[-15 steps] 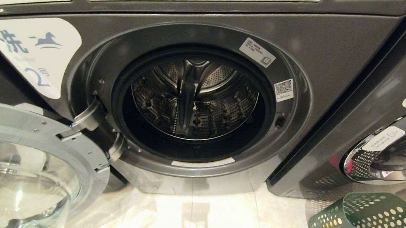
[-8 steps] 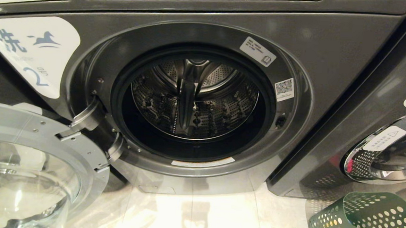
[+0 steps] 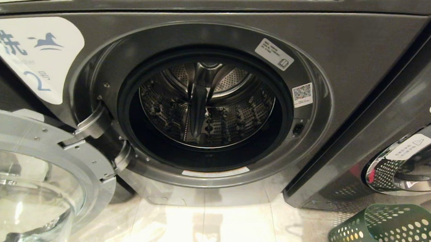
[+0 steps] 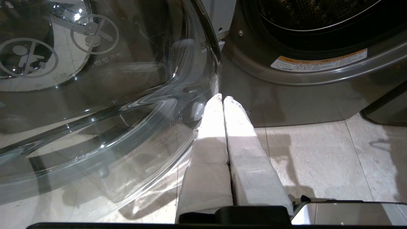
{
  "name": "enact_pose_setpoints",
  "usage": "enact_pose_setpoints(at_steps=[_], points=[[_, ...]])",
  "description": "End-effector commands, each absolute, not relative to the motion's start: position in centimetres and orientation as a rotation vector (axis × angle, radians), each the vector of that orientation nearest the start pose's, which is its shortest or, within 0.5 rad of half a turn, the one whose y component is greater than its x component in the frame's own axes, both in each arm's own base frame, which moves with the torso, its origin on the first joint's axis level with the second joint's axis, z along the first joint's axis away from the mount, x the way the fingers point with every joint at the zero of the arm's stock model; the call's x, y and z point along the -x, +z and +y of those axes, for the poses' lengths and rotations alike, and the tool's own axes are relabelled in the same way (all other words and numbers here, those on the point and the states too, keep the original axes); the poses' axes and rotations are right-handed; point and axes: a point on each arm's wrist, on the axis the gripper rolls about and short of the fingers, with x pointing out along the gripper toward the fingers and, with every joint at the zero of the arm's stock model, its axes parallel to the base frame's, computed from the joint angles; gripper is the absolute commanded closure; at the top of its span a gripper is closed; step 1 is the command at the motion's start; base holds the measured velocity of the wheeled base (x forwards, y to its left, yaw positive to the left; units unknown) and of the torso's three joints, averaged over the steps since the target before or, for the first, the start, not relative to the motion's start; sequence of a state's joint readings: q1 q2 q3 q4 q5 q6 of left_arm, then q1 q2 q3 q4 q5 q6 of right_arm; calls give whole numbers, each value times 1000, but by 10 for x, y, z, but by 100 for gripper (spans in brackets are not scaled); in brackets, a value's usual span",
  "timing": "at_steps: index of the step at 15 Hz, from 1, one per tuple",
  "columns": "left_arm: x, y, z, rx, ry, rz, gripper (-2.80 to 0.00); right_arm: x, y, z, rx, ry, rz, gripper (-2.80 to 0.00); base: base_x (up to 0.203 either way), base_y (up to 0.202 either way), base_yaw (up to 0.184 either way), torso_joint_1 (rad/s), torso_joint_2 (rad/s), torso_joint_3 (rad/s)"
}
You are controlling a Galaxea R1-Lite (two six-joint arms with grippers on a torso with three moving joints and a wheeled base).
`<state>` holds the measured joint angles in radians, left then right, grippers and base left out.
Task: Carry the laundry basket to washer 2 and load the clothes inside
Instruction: Place the clothes into the washing machine
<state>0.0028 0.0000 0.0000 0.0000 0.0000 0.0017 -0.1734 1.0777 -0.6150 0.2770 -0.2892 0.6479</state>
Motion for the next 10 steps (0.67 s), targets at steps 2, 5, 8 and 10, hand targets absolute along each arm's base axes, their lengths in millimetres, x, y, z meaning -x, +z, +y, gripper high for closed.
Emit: enact_pose_setpoints(at_steps=[2,5,8,10], points=[[23,75,0,-2,3,2,0,-156,123,-75,-556,-912,735,0,0,0,0,0,0,0],[23,75,0,-2,3,2,0,-170,98,-101,-580,-965,770,0,0,0,0,0,0,0],[23,75,0,-2,3,2,0,-175,76,-137,-714,-985,819,-280,0,0,0,0,0,0],[23,75,0,-2,3,2,0,-181,64,-158,-771,-997,844,-280,0,0,0,0,0,0]])
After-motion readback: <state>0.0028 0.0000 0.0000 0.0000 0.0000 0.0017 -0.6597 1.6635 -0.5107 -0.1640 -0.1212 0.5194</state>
